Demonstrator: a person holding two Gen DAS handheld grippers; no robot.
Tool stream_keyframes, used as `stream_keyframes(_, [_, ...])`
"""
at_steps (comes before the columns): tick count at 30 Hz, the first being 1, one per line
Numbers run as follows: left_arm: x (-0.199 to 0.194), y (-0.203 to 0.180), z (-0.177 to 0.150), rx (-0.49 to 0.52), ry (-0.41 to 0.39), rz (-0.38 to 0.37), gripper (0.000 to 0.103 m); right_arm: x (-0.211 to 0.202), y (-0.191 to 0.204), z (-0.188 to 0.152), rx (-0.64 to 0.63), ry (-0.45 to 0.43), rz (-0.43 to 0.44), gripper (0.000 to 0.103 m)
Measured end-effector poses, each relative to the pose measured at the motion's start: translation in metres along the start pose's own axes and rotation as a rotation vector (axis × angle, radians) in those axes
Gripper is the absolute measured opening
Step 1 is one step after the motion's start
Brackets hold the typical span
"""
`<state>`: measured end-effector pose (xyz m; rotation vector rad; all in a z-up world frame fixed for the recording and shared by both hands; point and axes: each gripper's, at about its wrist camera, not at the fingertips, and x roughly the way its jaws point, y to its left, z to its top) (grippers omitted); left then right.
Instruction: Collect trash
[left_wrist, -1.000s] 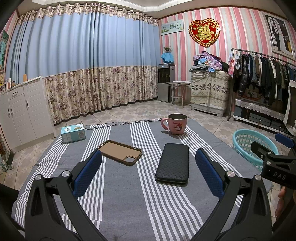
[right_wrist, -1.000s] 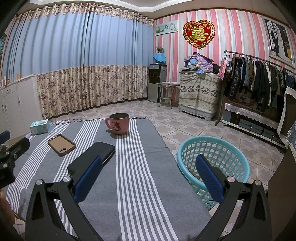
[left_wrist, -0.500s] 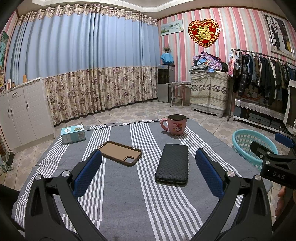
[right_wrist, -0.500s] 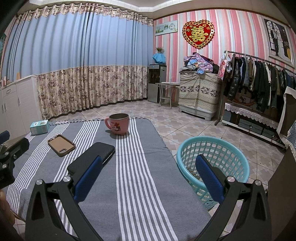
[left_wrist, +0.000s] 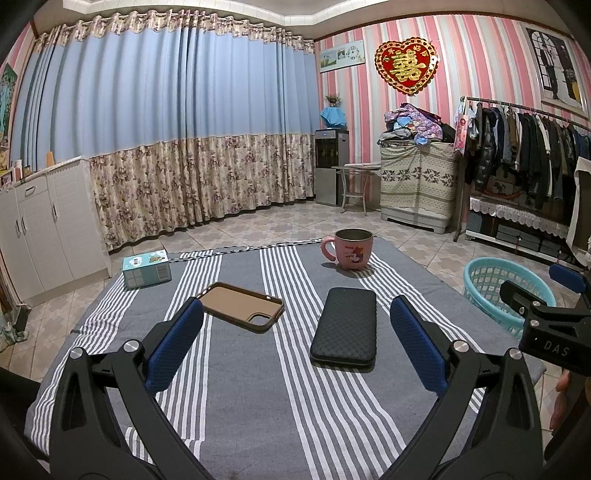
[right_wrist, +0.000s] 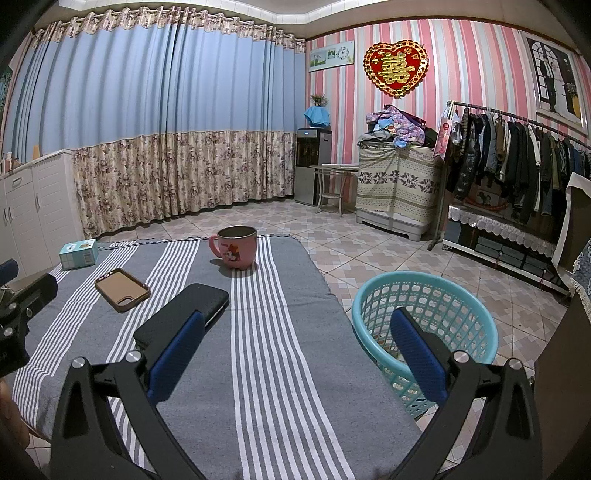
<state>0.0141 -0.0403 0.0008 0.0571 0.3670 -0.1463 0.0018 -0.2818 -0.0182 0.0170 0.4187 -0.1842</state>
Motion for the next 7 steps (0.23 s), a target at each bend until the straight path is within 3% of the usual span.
stream_keyframes(7, [0.0004, 0.0021, 0.0027, 0.011, -0.001, -0.007, 0.098, 0.0004, -0.0003, -0.0003, 0.001, 0.0, 0.0, 0.099])
